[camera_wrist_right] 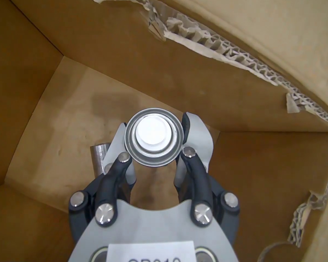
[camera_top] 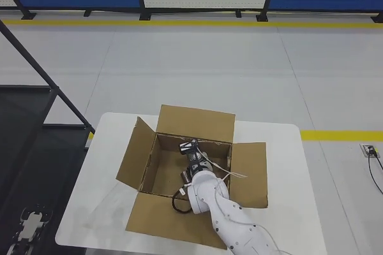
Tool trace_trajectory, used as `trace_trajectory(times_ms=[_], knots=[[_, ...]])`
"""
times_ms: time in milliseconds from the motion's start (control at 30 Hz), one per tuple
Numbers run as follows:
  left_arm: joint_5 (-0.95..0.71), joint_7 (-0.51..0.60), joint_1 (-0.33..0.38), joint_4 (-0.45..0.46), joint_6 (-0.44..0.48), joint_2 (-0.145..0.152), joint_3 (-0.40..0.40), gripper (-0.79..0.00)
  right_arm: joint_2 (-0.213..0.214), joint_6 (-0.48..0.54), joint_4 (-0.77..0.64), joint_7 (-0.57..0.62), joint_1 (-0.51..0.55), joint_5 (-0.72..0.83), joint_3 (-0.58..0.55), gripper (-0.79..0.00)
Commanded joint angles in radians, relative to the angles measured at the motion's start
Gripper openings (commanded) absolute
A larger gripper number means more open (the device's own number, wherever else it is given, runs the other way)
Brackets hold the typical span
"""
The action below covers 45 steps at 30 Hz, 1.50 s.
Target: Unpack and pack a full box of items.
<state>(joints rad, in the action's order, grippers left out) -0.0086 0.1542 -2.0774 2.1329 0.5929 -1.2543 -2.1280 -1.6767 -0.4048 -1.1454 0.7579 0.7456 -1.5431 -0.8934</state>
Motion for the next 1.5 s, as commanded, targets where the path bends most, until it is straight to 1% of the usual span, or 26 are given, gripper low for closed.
trace_trajectory(times_ms=[0, 67, 100, 133, 267, 300, 400, 467, 567, 633, 667, 700, 733, 867, 933, 1300, 1367, 1467], knots=[[0.0, 0.0, 0.0, 0.0, 0.0, 0.0, 0.0, 0.0, -0.001, 0.003, 0.004, 0.001, 0.001, -0.001, -0.006, -0.56], [0.0, 0.0, 0.0, 0.0, 0.0, 0.0, 0.0, 0.0, -0.002, 0.005, 0.003, 0.0, 0.006, -0.005, -0.014, -0.453], [0.0, 0.0, 0.0, 0.0, 0.0, 0.0, 0.0, 0.0, -0.001, 0.006, 0.002, 0.001, 0.01, -0.007, -0.019, -0.416], [0.0, 0.0, 0.0, 0.0, 0.0, 0.0, 0.0, 0.0, -0.001, 0.007, -0.001, 0.001, 0.014, -0.009, -0.025, -0.397], [0.0, 0.0, 0.0, 0.0, 0.0, 0.0, 0.0, 0.0, 0.003, 0.021, -0.024, -0.004, 0.041, -0.017, -0.047, -0.394], [0.0, 0.0, 0.0, 0.0, 0.0, 0.0, 0.0, 0.0, 0.004, 0.026, -0.031, -0.004, 0.049, -0.019, -0.054, -0.372], [0.0, 0.0, 0.0, 0.0, 0.0, 0.0, 0.0, 0.0, 0.008, 0.038, -0.053, -0.003, 0.069, -0.029, -0.07, -0.345], [0.0, 0.0, 0.0, 0.0, 0.0, 0.0, 0.0, 0.0, 0.01, 0.046, -0.07, -0.002, 0.081, -0.035, -0.079, -0.345], [0.0, 0.0, 0.0, 0.0, 0.0, 0.0, 0.0, 0.0, 0.013, 0.053, -0.114, -0.009, 0.107, -0.045, -0.092, -0.339], [0.0, 0.0, 0.0, 0.0, 0.0, 0.0, 0.0, 0.0, 0.016, 0.056, -0.172, -0.017, 0.138, -0.054, -0.101, -0.305], [0.0, 0.0, 0.0, 0.0, 0.0, 0.0, 0.0, 0.0, 0.019, 0.062, -0.212, -0.02, 0.159, -0.06, -0.105, -0.271], [0.0, 0.0, 0.0, 0.0, 0.0, 0.0, 0.0, 0.0, 0.022, 0.074, -0.269, -0.026, 0.189, -0.062, -0.11, -0.123], [0.0, 0.0, 0.0, 0.0, 0.0, 0.0, 0.0, 0.0, 0.027, 0.089, -0.332, -0.029, 0.224, -0.064, -0.119, 0.0], [0.0, 0.0, 0.0, 0.0, 0.0, 0.0, 0.0, 0.0, 0.049, 0.163, -0.607, -0.038, 0.381, -0.075, -0.161, 0.0], [0.0, 0.0, 0.0, 0.0, 0.0, 0.0, 0.0, 0.0, 0.058, 0.179, -0.732, -0.051, 0.461, -0.088, -0.18, 0.0], [0.002, 0.003, 0.003, 0.003, -0.001, 0.0, 0.001, 0.0, 0.059, 0.19, -0.726, -0.059, 0.465, -0.084, -0.183, 0.0], [0.029, 0.02, 0.037, 0.011, -0.035, 0.003, 0.006, 0.0, 0.06, 0.209, -0.731, -0.058, 0.461, -0.054, -0.202, 0.0], [0.059, 0.055, 0.097, 0.025, -0.091, 0.008, 0.031, 0.0, 0.063, 0.258, -0.791, -0.027, 0.471, 0.064, -0.255, 0.0]])
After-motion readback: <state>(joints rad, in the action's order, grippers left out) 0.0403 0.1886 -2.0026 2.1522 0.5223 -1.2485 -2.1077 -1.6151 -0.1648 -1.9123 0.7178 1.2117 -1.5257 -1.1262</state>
